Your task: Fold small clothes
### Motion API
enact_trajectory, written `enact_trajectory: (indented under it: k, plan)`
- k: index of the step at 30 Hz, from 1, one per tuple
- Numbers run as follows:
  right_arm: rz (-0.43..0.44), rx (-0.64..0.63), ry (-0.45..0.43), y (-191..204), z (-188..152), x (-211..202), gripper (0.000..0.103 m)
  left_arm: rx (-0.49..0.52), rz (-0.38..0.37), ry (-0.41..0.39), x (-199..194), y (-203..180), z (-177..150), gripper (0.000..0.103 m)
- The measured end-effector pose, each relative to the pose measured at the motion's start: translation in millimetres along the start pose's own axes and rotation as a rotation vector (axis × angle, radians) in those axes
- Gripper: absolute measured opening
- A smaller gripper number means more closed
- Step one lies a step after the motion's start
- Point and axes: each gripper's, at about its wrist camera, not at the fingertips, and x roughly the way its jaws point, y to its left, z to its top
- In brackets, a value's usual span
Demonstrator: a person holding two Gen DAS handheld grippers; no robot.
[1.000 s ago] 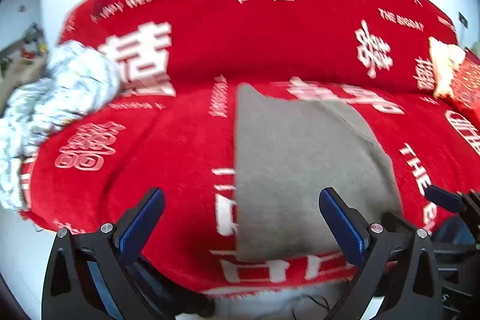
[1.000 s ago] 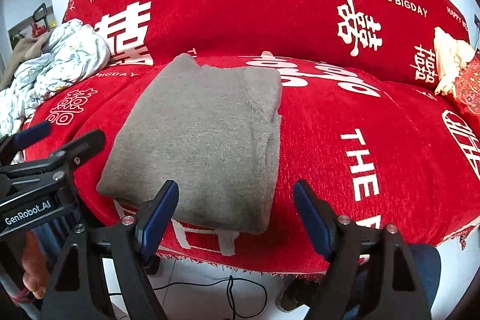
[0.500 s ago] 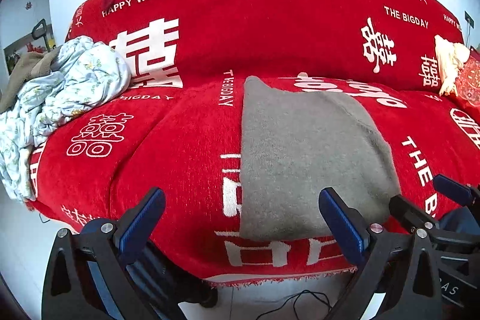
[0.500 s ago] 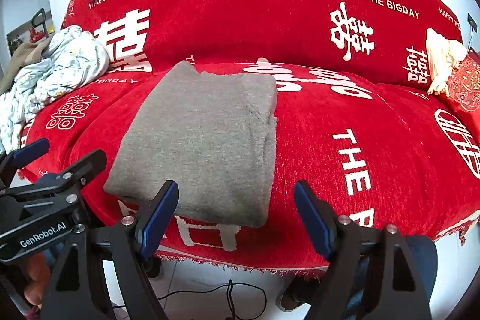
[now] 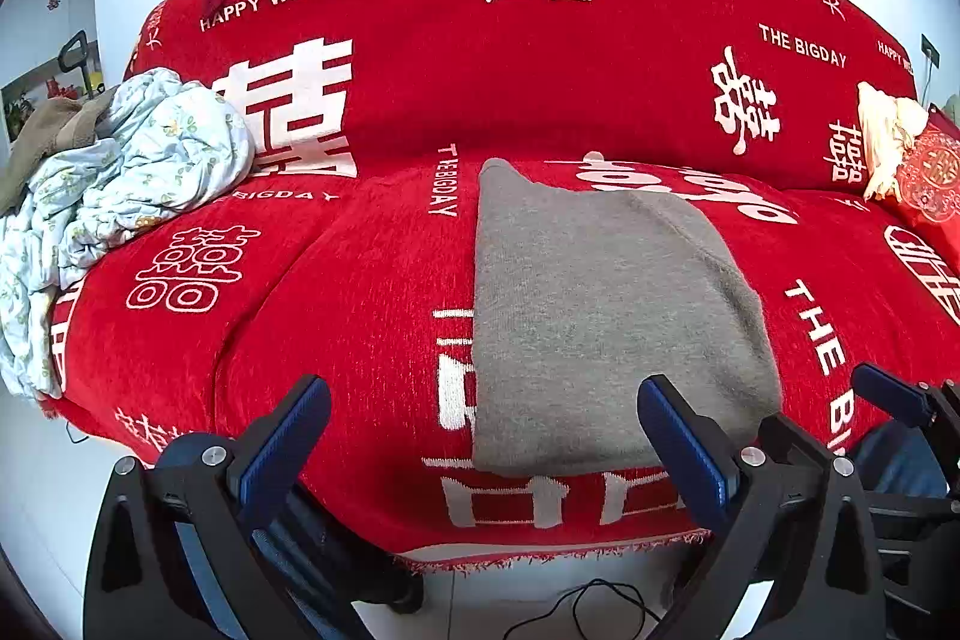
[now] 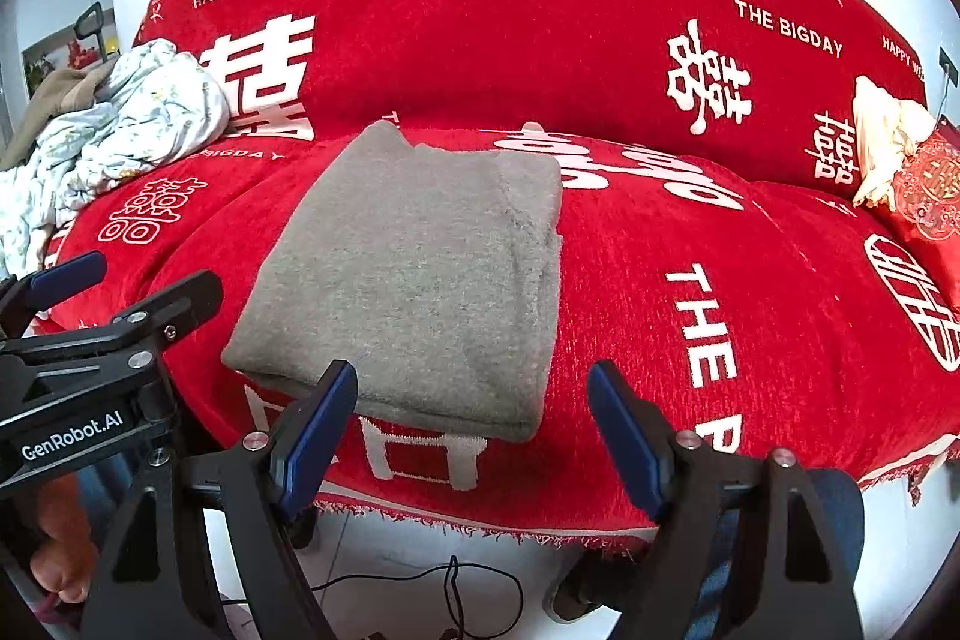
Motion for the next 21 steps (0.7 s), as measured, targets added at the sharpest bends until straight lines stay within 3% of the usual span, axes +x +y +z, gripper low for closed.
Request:
enact_trajectory:
  k: [21]
  plan:
    - [0.002, -0.007, 0.003, 0.6, 0.3, -2.1, 0.082, -0.006, 0.013, 0.015, 3.2, 2.4, -2.8, 0.102]
